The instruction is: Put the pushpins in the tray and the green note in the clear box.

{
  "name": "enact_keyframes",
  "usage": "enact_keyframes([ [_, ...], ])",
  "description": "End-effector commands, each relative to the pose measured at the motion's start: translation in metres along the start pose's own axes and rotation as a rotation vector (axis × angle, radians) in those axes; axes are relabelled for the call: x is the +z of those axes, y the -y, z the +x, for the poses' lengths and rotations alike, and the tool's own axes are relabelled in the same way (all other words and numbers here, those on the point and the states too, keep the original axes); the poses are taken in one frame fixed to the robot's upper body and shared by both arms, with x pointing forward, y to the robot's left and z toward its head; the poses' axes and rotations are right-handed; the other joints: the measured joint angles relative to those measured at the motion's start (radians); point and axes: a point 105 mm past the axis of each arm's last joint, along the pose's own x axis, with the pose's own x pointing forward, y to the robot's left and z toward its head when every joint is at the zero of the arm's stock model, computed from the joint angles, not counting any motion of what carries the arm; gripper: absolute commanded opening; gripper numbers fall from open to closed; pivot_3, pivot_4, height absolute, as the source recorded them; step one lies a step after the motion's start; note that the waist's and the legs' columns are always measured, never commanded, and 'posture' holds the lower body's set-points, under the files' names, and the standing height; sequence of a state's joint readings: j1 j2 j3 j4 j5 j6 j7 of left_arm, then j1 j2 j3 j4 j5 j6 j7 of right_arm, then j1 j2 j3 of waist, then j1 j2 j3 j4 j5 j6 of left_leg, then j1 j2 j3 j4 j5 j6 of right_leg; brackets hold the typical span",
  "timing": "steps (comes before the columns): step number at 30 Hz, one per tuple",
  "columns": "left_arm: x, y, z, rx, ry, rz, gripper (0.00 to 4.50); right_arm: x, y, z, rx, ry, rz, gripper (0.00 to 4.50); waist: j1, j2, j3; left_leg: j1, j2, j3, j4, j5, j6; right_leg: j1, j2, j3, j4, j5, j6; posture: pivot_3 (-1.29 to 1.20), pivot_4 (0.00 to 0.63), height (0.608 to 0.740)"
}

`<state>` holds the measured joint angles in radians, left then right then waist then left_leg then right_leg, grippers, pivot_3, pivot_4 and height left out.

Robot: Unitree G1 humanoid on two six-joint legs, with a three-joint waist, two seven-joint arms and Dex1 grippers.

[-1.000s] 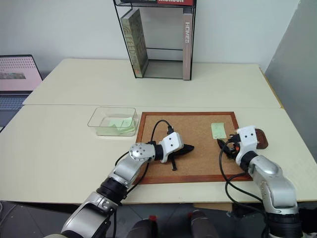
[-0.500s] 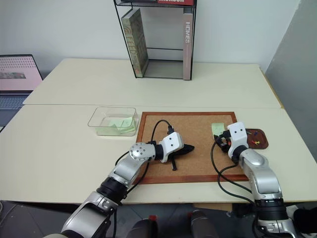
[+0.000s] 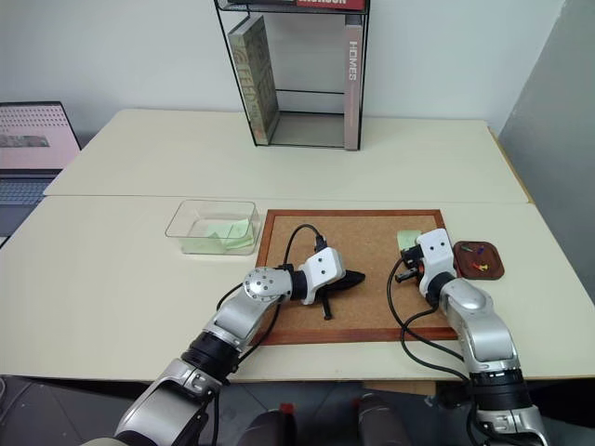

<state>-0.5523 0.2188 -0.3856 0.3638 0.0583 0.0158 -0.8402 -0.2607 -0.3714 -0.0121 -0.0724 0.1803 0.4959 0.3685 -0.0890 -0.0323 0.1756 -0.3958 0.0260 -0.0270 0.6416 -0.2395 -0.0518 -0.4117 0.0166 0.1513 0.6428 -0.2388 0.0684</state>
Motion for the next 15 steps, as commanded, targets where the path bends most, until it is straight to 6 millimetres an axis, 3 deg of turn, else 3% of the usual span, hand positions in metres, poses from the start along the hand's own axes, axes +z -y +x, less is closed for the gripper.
enact_keyframes([
  [1,-0.032,0.010,-0.003,-0.017,-0.114,-0.063,0.00,0.042,0.003,-0.014,-0.007,0.131,-0.044,0.05,0.001,0.000,0.000,0.000,0.000,0.000,0.000,0.000,0.000,0.000,0.000,0.000,0.000,0.000,0.000,0.00,0.150,0.740],
  [9,-0.029,0.005,0.000,0.014,-0.094,-0.095,0.00,0.071,0.000,-0.028,0.019,0.184,-0.106,0.05,0.001,0.000,0.000,0.000,0.000,0.000,0.000,0.000,0.000,-0.001,0.000,0.000,0.000,0.000,0.000,0.00,0.150,0.740],
  [15,-0.005,-0.010,0.005,0.068,0.004,-0.184,0.00,0.083,-0.004,-0.034,0.048,0.197,-0.134,0.05,0.003,0.000,0.000,-0.001,0.000,0.000,0.002,0.000,0.000,0.000,0.000,0.000,0.000,0.000,0.000,0.00,0.150,0.740],
])
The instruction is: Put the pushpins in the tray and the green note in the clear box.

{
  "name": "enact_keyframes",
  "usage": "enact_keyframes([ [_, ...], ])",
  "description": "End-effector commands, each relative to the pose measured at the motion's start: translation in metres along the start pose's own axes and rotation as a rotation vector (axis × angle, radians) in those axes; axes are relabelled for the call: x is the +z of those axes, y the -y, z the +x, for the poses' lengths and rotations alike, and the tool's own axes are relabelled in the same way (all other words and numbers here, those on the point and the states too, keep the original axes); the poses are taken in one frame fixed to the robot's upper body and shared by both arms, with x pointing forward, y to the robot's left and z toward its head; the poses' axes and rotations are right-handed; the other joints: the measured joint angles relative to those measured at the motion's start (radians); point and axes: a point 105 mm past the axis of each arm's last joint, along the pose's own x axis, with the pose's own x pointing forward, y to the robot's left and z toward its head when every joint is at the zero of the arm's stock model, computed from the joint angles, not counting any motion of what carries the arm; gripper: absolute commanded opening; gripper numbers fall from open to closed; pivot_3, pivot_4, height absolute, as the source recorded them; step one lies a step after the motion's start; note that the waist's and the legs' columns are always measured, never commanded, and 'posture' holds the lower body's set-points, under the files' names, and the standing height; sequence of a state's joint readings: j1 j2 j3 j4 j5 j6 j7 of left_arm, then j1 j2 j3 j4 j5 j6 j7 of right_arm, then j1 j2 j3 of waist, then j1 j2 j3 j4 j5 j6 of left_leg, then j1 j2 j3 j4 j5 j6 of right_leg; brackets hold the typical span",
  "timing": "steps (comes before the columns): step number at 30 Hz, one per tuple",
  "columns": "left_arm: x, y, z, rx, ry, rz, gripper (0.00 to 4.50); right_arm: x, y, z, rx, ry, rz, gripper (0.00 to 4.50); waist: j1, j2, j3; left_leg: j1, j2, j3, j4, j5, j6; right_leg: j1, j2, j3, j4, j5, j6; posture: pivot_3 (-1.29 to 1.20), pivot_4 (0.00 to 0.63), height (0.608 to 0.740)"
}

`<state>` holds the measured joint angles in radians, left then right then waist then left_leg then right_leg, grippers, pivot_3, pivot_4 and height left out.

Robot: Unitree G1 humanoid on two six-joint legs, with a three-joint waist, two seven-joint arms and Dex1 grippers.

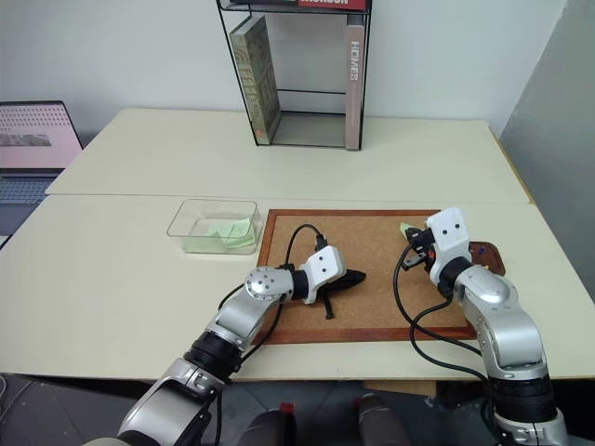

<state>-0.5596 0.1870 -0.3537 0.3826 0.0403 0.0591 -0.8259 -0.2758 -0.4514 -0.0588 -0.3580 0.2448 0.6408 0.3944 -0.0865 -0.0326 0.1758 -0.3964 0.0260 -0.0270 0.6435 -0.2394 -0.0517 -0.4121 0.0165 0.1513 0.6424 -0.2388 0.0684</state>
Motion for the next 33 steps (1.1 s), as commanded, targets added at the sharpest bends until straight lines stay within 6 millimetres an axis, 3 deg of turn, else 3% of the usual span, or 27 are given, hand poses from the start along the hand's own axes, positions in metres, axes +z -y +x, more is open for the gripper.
enact_keyframes([
  [1,-0.001,-0.007,0.002,0.040,0.007,-0.130,0.00,0.024,0.002,-0.005,0.008,0.065,-0.043,0.05,0.001,0.000,0.000,0.000,0.000,0.000,0.000,0.000,0.000,0.000,0.000,0.000,0.000,0.000,0.000,0.00,0.150,0.740],
  [4,0.022,-0.015,0.004,0.056,0.101,-0.221,0.00,0.026,0.003,-0.006,0.011,0.071,-0.066,0.05,0.001,-0.001,0.001,-0.001,0.000,0.000,0.001,0.000,0.000,0.000,0.000,0.000,0.000,0.000,0.000,0.00,0.150,0.740],
  [13,0.044,-0.030,0.003,0.089,0.163,-0.237,1.57,0.025,0.000,-0.007,0.021,0.068,-0.078,0.00,0.002,-0.001,0.001,-0.009,0.000,0.000,-0.004,0.000,-0.001,-0.010,0.000,0.000,0.001,0.003,0.006,0.00,0.150,0.740],
  [19,0.048,-0.032,0.004,0.098,0.153,-0.028,2.57,0.028,0.000,-0.007,0.024,0.074,-0.072,0.00,0.003,-0.001,0.002,-0.010,0.000,0.000,-0.005,-0.001,-0.001,-0.010,0.000,-0.001,0.001,0.001,0.006,0.00,0.150,0.740],
  [24,0.067,-0.044,0.005,0.126,0.215,0.164,3.58,0.037,-0.006,-0.008,0.053,0.079,0.039,0.00,0.004,-0.002,0.002,-0.009,-0.001,0.000,-0.004,-0.001,-0.001,-0.010,0.000,-0.001,0.001,0.001,0.006,0.00,0.150,0.740],
  [33,0.085,-0.050,0.011,0.060,0.275,0.276,3.58,0.053,-0.012,-0.012,0.129,0.040,0.183,0.00,0.003,-0.002,0.002,-0.011,-0.001,-0.001,-0.004,-0.001,-0.001,-0.010,0.000,-0.002,0.001,0.001,0.006,0.00,0.150,0.740],
])
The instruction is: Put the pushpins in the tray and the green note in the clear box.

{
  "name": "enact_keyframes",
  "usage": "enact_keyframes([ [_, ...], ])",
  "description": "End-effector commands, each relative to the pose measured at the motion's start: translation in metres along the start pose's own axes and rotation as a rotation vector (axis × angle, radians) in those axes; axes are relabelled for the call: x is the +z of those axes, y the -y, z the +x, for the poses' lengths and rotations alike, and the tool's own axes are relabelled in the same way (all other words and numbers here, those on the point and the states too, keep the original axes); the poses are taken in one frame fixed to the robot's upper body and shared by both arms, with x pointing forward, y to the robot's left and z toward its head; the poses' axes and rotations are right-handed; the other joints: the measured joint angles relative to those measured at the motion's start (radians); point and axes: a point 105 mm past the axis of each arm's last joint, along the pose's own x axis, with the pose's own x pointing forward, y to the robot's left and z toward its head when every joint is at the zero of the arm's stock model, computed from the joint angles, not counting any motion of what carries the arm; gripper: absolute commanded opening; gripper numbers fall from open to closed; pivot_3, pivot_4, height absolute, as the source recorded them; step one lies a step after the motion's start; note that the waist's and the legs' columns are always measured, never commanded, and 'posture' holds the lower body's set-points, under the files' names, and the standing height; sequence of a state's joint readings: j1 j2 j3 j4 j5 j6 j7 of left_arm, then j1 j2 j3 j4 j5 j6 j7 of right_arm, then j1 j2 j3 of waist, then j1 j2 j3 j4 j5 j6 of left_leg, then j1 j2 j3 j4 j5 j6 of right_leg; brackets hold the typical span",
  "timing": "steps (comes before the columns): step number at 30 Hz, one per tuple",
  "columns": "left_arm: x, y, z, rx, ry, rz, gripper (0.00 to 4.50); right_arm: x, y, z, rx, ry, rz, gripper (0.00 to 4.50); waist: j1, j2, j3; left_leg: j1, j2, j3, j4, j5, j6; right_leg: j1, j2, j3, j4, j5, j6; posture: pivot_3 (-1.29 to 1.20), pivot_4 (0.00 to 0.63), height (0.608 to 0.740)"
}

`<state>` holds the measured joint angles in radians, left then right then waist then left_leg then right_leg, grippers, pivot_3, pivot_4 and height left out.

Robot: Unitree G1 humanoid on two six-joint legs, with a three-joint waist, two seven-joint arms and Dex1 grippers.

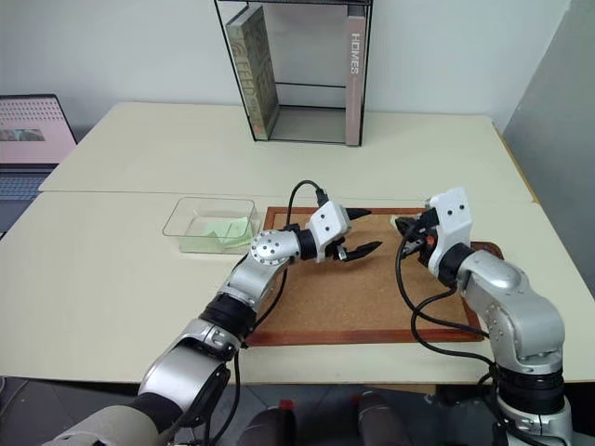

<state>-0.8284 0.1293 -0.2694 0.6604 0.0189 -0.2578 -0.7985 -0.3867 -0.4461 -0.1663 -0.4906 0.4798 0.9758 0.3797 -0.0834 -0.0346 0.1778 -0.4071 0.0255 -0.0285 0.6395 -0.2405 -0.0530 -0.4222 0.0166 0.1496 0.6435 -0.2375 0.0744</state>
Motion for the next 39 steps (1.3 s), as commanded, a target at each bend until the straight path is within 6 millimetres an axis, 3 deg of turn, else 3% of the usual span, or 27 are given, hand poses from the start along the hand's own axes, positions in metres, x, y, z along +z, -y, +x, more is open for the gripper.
enact_keyframes([
  [1,0.015,-0.003,0.008,-0.043,0.055,0.066,3.58,0.020,-0.007,-0.005,0.035,0.038,0.027,0.00,0.000,0.000,0.000,0.000,0.000,0.000,0.000,0.000,0.000,0.000,0.000,0.000,0.000,0.000,0.000,0.00,0.150,0.740],
  [13,0.026,0.005,0.029,-0.132,0.117,0.033,3.58,0.032,-0.016,-0.008,0.086,0.034,0.142,0.00,0.001,0.000,0.000,-0.003,0.000,-0.003,0.001,0.000,0.000,-0.001,0.000,-0.003,0.000,0.000,0.000,0.00,0.150,0.740],
  [19,0.030,0.008,0.029,-0.174,0.151,-0.007,3.58,0.032,-0.016,-0.009,0.080,0.029,0.152,0.00,-0.001,0.000,0.000,-0.003,0.000,-0.004,0.001,0.000,0.000,-0.001,0.000,-0.003,0.000,0.000,0.000,0.00,0.150,0.740],
  [33,0.018,0.010,0.018,-0.240,0.113,-0.064,1.17,0.032,-0.016,-0.008,0.084,0.019,0.152,0.00,0.000,0.000,0.000,-0.004,0.000,-0.005,0.002,0.000,0.000,-0.001,0.000,-0.004,0.001,0.000,0.000,0.00,0.150,0.740],
  [38,0.018,0.013,0.019,-0.258,0.113,-0.066,0.07,0.032,-0.017,-0.008,0.090,0.019,0.155,0.00,0.000,0.000,0.000,-0.004,0.000,-0.006,0.002,0.000,0.000,-0.001,0.000,-0.005,0.002,0.000,0.000,0.00,0.150,0.740],
  [39,0.018,0.013,0.019,-0.261,0.113,-0.067,0.07,0.032,-0.017,-0.008,0.091,0.018,0.156,0.00,0.000,0.000,0.000,-0.004,0.000,-0.006,0.003,0.000,0.000,-0.001,0.000,-0.005,0.002,0.000,0.000,0.00,0.150,0.740],
])
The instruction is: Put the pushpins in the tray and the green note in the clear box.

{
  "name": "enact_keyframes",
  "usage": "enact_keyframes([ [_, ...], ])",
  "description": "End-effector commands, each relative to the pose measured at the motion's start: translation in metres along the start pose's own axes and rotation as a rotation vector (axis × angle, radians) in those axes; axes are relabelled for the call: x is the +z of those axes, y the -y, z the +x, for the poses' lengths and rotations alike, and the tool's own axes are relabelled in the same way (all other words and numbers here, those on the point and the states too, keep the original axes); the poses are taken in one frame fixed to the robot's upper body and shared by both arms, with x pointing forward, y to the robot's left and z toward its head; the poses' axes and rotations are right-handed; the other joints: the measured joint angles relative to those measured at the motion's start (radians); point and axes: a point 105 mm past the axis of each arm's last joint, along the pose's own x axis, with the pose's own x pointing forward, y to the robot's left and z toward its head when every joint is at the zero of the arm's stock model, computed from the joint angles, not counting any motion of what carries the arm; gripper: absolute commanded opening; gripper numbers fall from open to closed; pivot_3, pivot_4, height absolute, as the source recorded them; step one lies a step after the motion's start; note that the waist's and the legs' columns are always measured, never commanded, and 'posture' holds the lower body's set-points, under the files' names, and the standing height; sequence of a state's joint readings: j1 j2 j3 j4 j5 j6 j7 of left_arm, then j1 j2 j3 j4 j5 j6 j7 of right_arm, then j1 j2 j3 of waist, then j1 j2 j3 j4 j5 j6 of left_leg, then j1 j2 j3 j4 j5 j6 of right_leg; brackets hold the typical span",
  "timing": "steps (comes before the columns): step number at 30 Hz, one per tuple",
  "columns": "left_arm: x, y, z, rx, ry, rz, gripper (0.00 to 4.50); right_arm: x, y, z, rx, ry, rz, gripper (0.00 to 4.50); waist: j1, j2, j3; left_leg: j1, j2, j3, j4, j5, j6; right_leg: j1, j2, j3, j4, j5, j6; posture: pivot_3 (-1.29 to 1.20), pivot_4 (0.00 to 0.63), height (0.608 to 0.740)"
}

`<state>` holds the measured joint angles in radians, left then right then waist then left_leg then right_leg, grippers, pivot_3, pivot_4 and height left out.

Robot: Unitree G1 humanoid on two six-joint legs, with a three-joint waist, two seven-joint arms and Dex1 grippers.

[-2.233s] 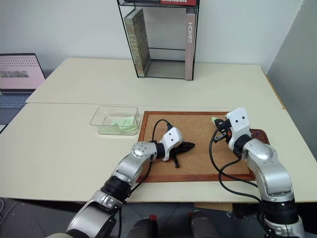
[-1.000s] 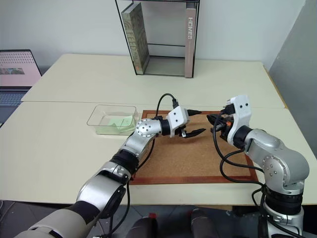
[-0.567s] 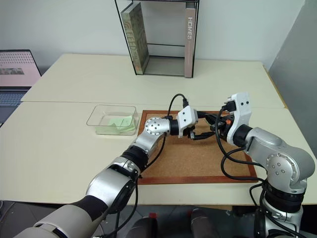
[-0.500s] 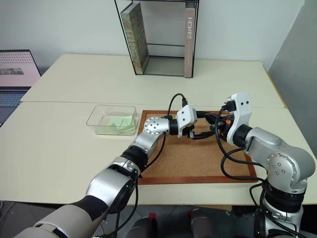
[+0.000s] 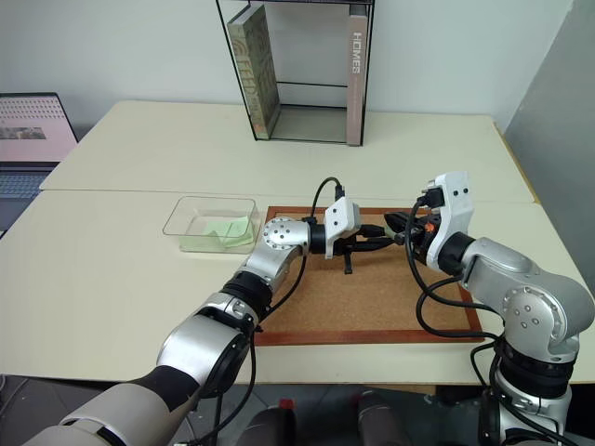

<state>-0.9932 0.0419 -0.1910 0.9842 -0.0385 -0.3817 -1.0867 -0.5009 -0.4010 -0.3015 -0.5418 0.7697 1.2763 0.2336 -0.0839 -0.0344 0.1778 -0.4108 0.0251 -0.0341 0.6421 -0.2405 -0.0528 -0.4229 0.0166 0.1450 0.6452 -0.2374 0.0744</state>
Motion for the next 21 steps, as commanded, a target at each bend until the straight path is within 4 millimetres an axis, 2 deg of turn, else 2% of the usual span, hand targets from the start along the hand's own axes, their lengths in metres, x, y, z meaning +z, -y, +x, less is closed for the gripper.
enact_keyframes([
  [1,0.009,-0.001,0.003,-0.015,0.027,0.022,0.07,0.012,-0.003,-0.003,0.013,0.042,-0.021,0.00,0.000,0.000,0.000,0.000,0.000,0.000,0.000,0.000,0.000,0.000,0.000,0.000,0.000,0.000,0.000,0.00,0.150,0.740],
  [8,0.006,0.003,0.002,-0.026,0.015,0.026,0.07,0.011,-0.002,-0.004,0.006,0.047,-0.008,0.00,0.000,0.000,0.000,0.000,0.000,-0.001,0.001,0.000,0.000,0.000,0.000,0.000,0.000,0.000,0.000,0.00,0.150,0.740],
  [16,-0.012,-0.003,-0.005,0.055,-0.085,0.112,0.07,0.023,0.007,-0.013,-0.030,0.094,0.009,0.00,0.001,0.000,0.000,-0.001,0.000,-0.002,0.001,0.000,0.000,0.000,0.000,-0.001,0.001,0.000,0.000,0.00,0.150,0.740],
  [21,-0.015,-0.006,-0.009,0.102,-0.098,0.123,0.07,0.023,0.033,-0.034,-0.141,0.099,0.002,0.00,0.003,0.000,0.000,-0.002,0.000,-0.003,0.002,0.000,0.000,0.000,0.000,-0.002,0.000,0.000,0.000,0.00,0.150,0.740],
])
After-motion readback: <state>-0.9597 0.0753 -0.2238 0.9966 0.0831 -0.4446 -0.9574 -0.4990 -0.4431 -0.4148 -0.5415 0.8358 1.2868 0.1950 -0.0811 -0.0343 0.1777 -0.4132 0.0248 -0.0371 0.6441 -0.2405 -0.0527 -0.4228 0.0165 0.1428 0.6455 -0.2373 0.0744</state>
